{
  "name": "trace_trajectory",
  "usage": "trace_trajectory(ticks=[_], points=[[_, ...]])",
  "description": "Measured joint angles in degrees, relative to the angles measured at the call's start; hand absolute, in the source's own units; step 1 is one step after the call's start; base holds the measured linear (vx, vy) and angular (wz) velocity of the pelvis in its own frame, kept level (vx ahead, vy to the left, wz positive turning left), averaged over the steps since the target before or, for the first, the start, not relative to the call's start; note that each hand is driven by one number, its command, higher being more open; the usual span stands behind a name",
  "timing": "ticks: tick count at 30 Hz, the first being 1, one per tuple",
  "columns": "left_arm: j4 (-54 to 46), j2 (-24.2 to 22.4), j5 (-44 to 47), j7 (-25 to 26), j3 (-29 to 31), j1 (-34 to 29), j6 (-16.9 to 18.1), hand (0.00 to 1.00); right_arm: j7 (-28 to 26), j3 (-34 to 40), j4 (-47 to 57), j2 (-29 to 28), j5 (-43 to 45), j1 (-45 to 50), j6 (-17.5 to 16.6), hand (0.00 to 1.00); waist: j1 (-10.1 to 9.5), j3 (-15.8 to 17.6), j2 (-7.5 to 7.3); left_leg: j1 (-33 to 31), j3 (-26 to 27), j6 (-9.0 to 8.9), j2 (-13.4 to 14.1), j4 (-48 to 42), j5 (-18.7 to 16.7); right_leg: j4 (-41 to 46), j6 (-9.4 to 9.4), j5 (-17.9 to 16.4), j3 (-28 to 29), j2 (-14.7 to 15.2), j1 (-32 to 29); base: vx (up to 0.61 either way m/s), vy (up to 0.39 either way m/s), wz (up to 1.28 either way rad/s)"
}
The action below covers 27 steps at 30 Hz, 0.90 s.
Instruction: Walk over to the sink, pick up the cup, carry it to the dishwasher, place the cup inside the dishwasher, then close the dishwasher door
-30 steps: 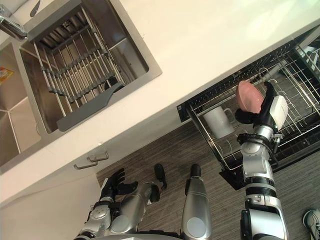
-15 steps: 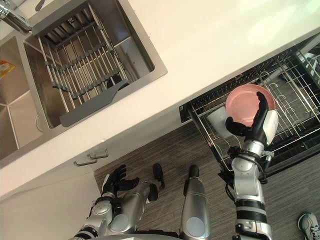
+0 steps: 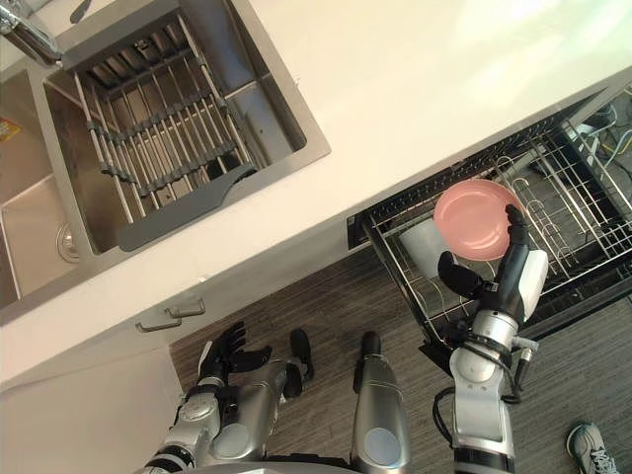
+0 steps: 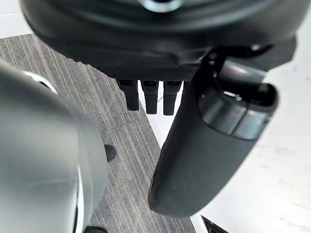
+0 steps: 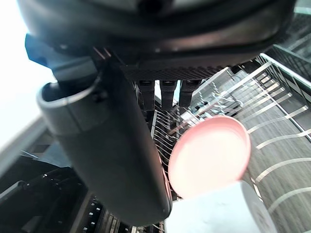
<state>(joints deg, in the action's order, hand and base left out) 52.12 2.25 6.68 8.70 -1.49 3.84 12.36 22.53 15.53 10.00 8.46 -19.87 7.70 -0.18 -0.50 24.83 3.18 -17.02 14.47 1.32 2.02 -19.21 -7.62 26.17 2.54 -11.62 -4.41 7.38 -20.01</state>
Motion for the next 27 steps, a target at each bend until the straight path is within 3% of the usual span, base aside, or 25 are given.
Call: trace_trajectory(ticks=[7,12,19,27], points=[[0.62,0.07,-1.22,-0.33,1.45,-0.26,-1.12,0.9,-0.25,4.65,3.74,-4.22,1.38,7.74,-3.38,0.9,0.34,-2.73,-2.9,2.7,0.31,-0.06,0.61,-0.02,-1.65,-1.64,0.03,-0.35,-0.36,-0.55,3.38,0.03,0.009,-0.01],[2.06,-0.02,-2.21,-1.17,1.69,-1.76,-2.04,0.9,-1.15,12.38,4.27,-7.12,9.43,12.22,-5.29,0.9,1.45,-6.98,-4.15,5.44,1.35,-0.27,1.18,-0.01,-2.88,-4.59,0.27,-0.32,0.17,-1.2,7.03,0.07,0.031,-0.1],[2.2,-1.41,-2.24,-1.84,3.01,-4.38,-2.25,0.9,-2.08,24.4,-2.35,-9.96,23.88,13.68,-7.51,0.9,1.81,-11.52,-4.27,9.33,3.14,-1.08,1.84,0.81,-4.07,-7.92,0.52,-0.18,1.27,-2.07,11.17,0.08,0.017,-0.15],[2.22,-2.59,-2.22,-2.47,6.02,-5.28,-2.5,0.9,-2.35,28.13,-13.45,-11.06,40.5,12.4,-8.28,0.9,2.83,-12.58,-4.15,10.61,3.48,-1.14,1.92,1.13,-4.35,-8.26,0.55,-0.21,1.52,-2.21,12.28,0.0,0.002,-0.02]])
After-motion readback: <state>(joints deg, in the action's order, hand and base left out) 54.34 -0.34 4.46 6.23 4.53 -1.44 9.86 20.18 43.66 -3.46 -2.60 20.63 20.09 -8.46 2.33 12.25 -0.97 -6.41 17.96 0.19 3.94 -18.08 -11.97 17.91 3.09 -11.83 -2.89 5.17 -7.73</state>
